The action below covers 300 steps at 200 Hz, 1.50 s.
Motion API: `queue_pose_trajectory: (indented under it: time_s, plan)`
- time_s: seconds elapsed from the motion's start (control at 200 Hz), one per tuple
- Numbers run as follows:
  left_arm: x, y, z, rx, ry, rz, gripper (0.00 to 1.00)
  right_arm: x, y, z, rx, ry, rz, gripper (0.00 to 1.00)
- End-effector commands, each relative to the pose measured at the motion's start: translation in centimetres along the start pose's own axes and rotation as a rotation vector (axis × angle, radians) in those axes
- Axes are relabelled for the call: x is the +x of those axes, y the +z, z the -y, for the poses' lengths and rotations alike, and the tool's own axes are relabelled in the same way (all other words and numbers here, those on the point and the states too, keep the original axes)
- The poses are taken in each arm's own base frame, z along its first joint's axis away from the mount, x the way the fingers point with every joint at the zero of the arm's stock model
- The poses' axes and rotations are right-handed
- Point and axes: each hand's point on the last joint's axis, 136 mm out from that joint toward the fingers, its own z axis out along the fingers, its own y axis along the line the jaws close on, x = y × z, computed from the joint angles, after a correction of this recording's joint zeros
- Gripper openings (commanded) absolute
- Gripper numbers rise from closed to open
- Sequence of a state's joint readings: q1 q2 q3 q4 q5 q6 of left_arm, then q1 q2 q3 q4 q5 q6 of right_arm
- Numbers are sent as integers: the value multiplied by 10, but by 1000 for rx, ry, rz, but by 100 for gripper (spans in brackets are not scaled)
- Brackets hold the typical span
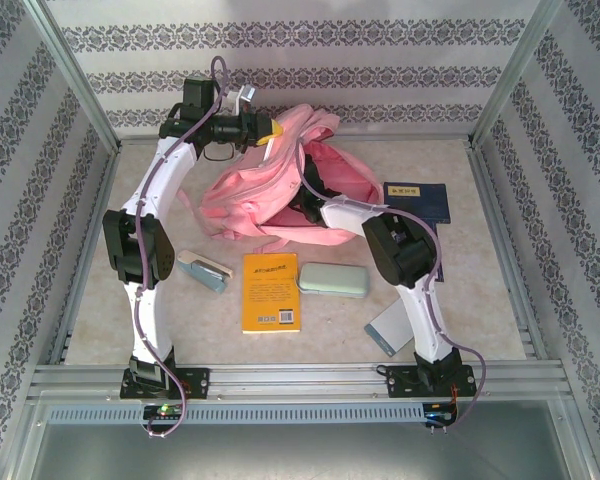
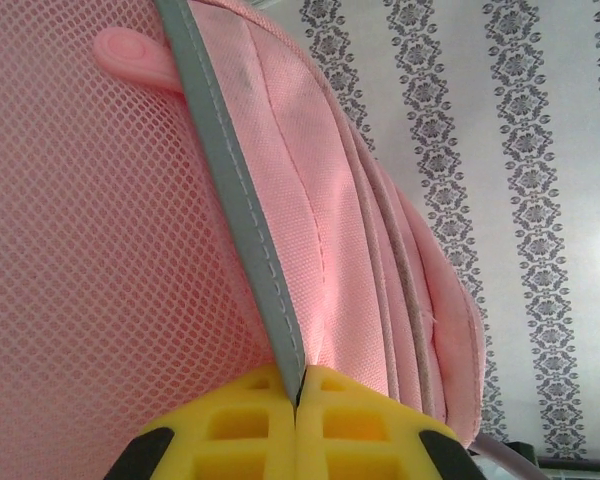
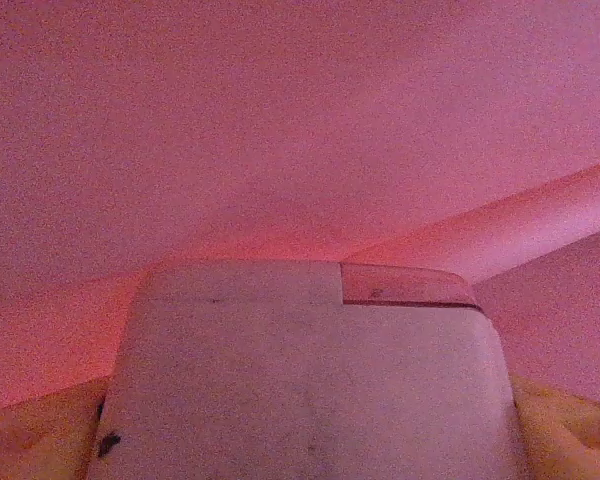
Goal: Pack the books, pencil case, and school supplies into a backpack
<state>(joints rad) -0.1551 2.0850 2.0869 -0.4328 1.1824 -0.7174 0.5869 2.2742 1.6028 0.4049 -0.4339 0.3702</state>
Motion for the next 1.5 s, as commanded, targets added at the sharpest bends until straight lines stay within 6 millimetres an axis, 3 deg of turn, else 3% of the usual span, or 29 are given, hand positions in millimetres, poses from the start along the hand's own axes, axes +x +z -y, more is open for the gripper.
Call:
queue_pose_trajectory:
  time_s: [0.0, 0.245, 0.49, 0.685, 0.834, 0.954, 1.044, 1.134, 1.194, 1.254, 1.374, 1.494]
  plan:
    - [23, -10, 97, 202, 220, -72, 0, 3, 12, -20, 3, 12, -19, 98]
    - [12, -21, 82, 151, 203, -29, 0, -27, -17, -28, 62, -107, 58, 98]
    - [-7, -44, 56, 90, 157, 42, 0, -38, -55, -28, 129, -157, 110, 98]
    - [-7, -43, 50, 73, 157, 36, 0, -49, -94, 8, 397, -55, 157, 98]
    - [-9, -43, 42, 56, 147, 42, 0, -62, -143, 23, 637, -103, 199, 98]
    - [-11, -44, 41, 52, 147, 46, 0, -67, -176, 26, 701, -161, 208, 98]
    - [-12, -44, 40, 51, 144, 48, 0, -68, -199, 37, 643, -16, 252, 98]
    - [-13, -43, 38, 46, 135, 51, 0, -71, -228, 64, 607, 231, 290, 98]
    - [-13, -43, 36, 41, 128, 52, 0, -71, -250, 77, 643, 298, 282, 98]
    - [-13, -42, 34, 34, 123, 55, 0, -78, -269, 70, 657, 254, 306, 98]
    - [-14, -40, 28, 19, 106, 58, 0, -92, -290, 36, 621, 123, 362, 98]
    - [-13, -36, 19, -5, 88, 54, 0, -93, -283, -3, 443, 38, 309, 98]
